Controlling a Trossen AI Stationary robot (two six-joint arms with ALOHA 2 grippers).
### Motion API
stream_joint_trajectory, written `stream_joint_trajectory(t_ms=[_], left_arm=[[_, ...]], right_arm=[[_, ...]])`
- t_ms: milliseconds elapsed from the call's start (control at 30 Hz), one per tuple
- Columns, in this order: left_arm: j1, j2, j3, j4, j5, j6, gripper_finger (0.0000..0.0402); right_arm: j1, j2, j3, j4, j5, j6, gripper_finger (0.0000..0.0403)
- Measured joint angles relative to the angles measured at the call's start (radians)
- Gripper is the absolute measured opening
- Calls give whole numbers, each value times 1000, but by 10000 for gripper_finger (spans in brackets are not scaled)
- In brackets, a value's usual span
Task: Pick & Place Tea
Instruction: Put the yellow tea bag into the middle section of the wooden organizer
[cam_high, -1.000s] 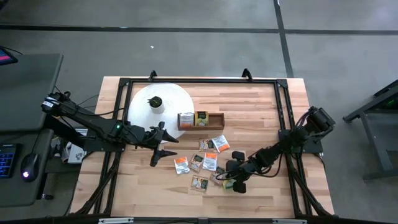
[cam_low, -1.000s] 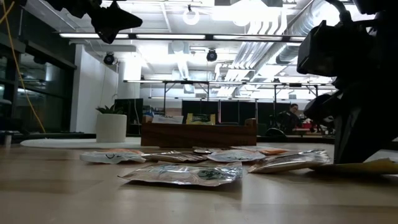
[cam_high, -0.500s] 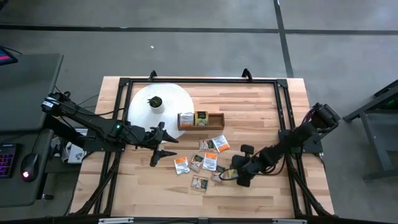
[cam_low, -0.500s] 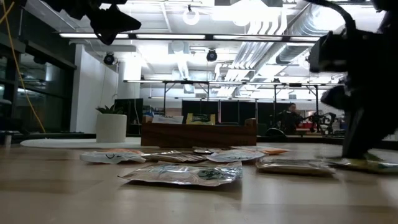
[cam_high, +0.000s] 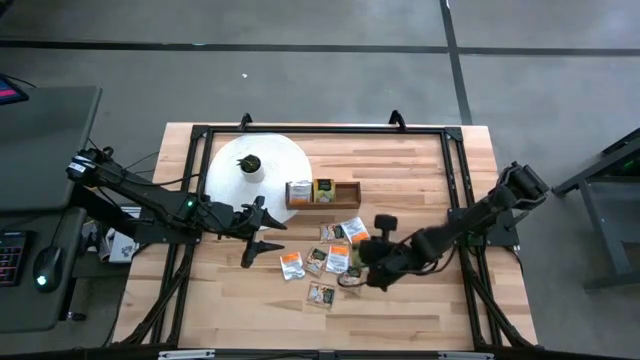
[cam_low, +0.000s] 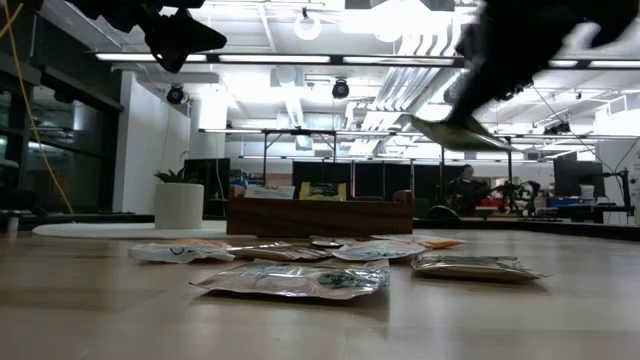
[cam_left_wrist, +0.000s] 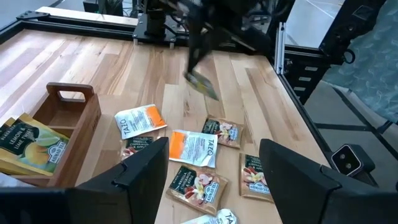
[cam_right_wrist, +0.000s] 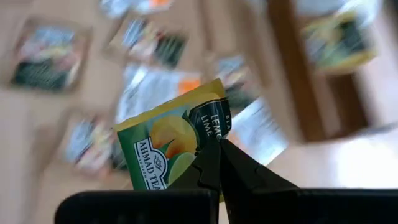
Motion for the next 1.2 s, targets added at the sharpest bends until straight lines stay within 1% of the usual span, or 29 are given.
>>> stream_joint_trajectory(t_ms=[67,200,367,467,567,700,767,867,1200], left_arm=[[0,0,0,0,-2,0,248],[0,0,0,0,-3,0,248],[0,0,0,0,-3,-3,248],[0,0,0,1,-3,-7,248],[0,0,0,3,-2,-24,248],[0,0,0,4,0,-37,248],[0,0,0,4,2,-41,248],[0,0,0,4,2,-41,248],[0,0,0,3,1,-48,248]], right_arm=[[-34,0,31,-3,52,-68,0],[-127,-1,72,56,139,-210,0],[-273,9,78,216,148,-389,0],[-347,40,78,295,128,-491,0],[-406,79,78,357,74,-563,0],[-458,142,78,415,50,-643,0],[-477,169,78,451,20,-675,0],[-499,203,79,491,-10,-693,0],[-552,276,79,536,-44,-689,0]])
